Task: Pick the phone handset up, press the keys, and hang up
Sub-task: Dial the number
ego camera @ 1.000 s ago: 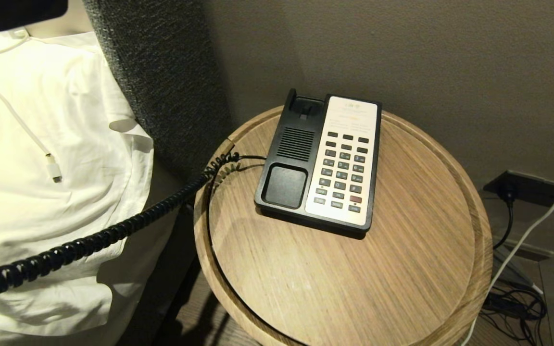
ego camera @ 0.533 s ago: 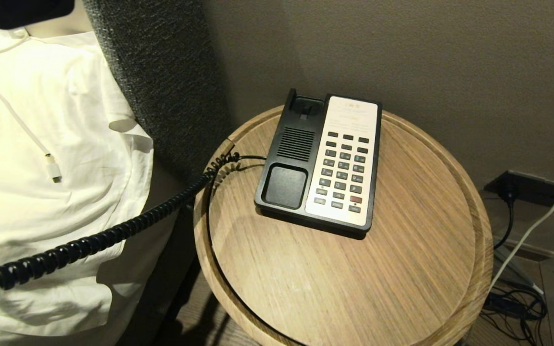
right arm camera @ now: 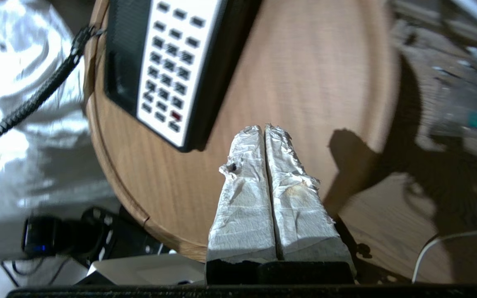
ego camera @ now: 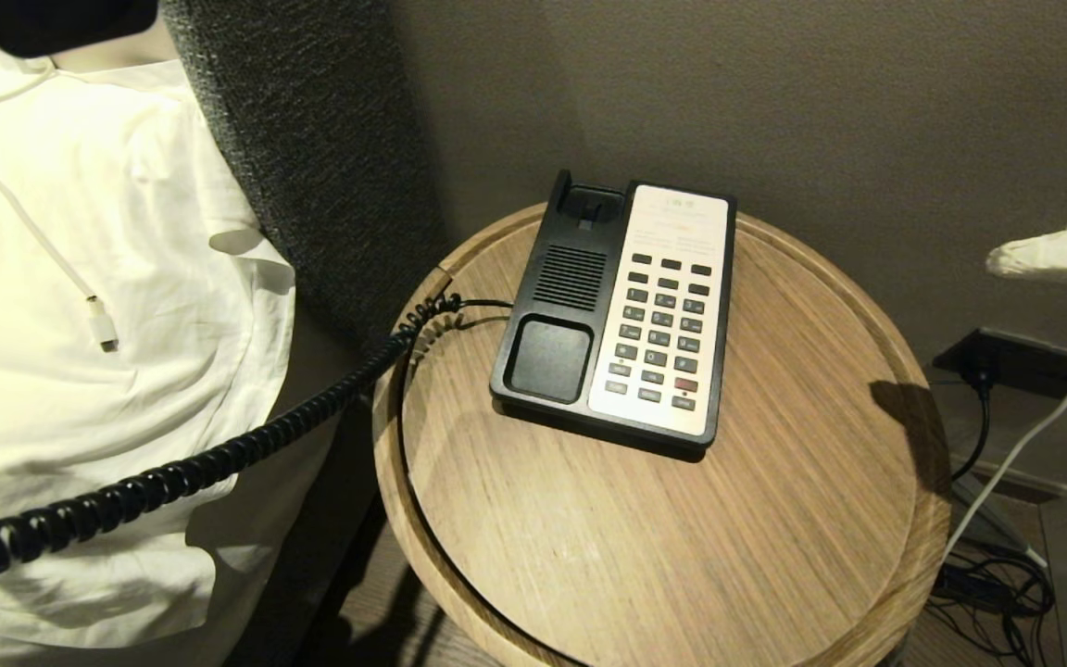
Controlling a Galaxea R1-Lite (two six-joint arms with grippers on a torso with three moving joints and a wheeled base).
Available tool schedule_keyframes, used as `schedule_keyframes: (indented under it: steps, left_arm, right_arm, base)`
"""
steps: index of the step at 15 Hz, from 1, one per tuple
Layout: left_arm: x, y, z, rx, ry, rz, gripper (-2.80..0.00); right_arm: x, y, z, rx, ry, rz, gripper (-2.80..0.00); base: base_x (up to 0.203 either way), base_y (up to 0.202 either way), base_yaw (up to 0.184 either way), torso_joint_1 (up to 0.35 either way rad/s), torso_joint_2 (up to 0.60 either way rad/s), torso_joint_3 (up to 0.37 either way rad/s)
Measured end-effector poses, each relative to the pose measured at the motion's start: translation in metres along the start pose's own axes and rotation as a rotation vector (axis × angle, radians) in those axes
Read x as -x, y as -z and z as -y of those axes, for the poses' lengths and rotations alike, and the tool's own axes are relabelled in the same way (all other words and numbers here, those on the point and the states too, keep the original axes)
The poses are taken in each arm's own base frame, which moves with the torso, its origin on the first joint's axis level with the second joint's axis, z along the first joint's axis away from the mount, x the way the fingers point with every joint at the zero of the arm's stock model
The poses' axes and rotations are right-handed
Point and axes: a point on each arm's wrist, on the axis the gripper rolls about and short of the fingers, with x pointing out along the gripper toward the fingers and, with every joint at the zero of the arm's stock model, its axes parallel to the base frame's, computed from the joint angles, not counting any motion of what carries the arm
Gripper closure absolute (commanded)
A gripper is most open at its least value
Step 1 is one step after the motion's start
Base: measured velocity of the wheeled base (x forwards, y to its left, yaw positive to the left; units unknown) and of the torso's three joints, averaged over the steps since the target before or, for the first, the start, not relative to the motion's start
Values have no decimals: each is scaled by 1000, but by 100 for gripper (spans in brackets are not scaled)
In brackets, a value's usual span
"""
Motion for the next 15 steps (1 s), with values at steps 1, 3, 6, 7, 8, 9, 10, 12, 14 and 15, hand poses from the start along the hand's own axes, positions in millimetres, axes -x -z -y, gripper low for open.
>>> schedule_keyframes:
  steps: [1,3,6,7,8,9,10,12,14,15]
  left_arm:
    - [0,0,0,0,-1,0,0]
    - [-1,0,0,0,-1,1,0]
    - [-2,0,0,0,-3,-1,0]
    - [-2,1,0,-1,-4,-2,0]
    - [-2,1,0,-1,-3,-2,0]
    - [-2,1,0,0,-3,-2,0]
    - [-2,0,0,0,-2,-1,0]
    - [-2,0,0,0,-4,4,0]
    - [-2,0,0,0,-5,4,0]
    - [-3,0,0,0,-6,3,0]
  right_arm:
    - [-8,-1,-7,18,-16,-20,0]
    - [-25,-1,-24,50,-40,-54,0]
    - [-47,-1,-45,61,-46,-44,0]
    - [-54,-3,-50,67,-46,-24,0]
    - [-62,-4,-54,72,-43,-3,0]
    - [-69,-5,-58,76,-39,15,0]
    - [-75,-6,-61,80,-37,24,0]
    - [-86,-3,-67,88,-34,17,0]
    - [-95,-2,-72,94,-37,15,0]
    - [-100,-1,-73,95,-34,18,0]
  base:
    - [0,0,0,0,0,0]
    - [0,0,0,0,0,0]
    - [0,0,0,0,0,0]
    - [0,0,0,0,0,0]
    - [0,0,0,0,0,0]
    - [0,0,0,0,0,0]
    - [0,0,0,0,0,0]
    - [0,0,0,0,0,0]
    - [0,0,0,0,0,0]
    - [0,0,0,0,0,0]
